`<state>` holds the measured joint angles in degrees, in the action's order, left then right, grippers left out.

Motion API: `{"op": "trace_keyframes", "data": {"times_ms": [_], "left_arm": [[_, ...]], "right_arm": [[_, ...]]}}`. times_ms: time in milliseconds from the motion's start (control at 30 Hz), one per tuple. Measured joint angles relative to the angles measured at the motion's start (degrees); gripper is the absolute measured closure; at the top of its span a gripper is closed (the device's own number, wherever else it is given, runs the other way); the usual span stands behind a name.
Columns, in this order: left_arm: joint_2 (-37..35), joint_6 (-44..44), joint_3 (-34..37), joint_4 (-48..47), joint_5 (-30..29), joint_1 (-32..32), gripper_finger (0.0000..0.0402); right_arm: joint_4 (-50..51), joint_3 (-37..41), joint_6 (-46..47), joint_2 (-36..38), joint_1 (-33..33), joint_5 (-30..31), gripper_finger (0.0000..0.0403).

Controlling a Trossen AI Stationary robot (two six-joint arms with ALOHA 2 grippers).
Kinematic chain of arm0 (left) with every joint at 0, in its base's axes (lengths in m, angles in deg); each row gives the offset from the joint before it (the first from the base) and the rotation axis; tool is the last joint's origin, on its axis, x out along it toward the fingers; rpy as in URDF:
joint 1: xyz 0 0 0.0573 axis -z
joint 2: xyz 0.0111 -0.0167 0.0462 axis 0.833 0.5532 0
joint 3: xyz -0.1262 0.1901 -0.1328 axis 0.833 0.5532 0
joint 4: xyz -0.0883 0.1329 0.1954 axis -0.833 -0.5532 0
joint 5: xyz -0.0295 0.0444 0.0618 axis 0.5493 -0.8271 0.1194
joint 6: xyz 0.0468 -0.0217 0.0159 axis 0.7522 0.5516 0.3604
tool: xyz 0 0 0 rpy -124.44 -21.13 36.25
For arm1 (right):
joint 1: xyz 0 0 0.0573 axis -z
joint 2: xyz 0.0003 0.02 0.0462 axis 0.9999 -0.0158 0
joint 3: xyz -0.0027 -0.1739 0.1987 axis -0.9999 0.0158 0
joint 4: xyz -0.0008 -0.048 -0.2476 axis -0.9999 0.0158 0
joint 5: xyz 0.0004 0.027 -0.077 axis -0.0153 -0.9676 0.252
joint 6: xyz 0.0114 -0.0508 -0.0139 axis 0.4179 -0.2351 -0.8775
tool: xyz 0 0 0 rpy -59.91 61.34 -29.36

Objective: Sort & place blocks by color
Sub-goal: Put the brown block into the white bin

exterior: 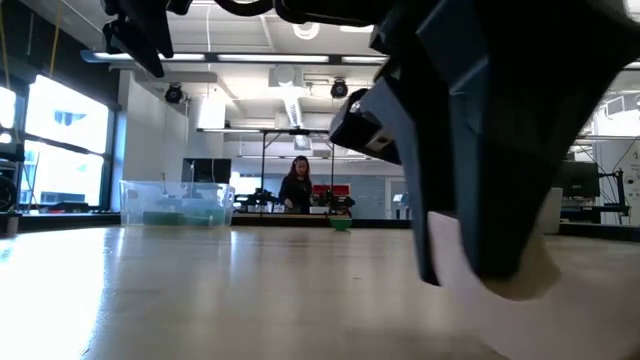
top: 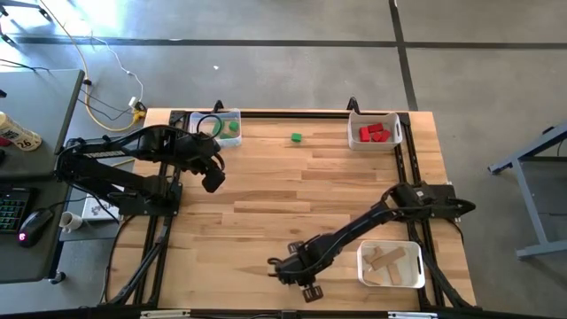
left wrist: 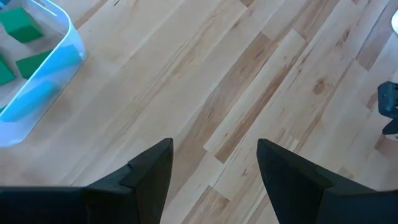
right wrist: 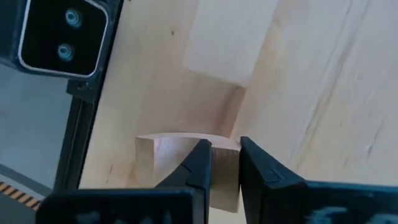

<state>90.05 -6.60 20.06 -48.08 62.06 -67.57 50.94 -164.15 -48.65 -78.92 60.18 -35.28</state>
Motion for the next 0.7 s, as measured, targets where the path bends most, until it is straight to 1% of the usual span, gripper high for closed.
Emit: {"op": "trace_keyframes", "data": {"times_ms": [267,467,600,700], "left_arm": [[0.0,0.5,0.0,0.0,-0.6,0.0,0.0181],[0.0,1.4,0.0,0.0,-3.8,0.0,0.0183],[0.0,2.9,0.0,0.1,-4.7,0.0,0.0182],[0.0,4.5,0.0,0.2,-6.5,0.0,0.0181]], "right_arm": [[3.8,0.0,6.0,0.5,-0.7,0.3,0.0375],[7.8,0.1,10.9,1.9,-2.0,4.2,0.0375],[12.1,0.1,14.7,2.8,-2.4,5.9,0.0375],[15.1,0.1,17.4,3.1,-2.4,6.3,0.0375]]}}
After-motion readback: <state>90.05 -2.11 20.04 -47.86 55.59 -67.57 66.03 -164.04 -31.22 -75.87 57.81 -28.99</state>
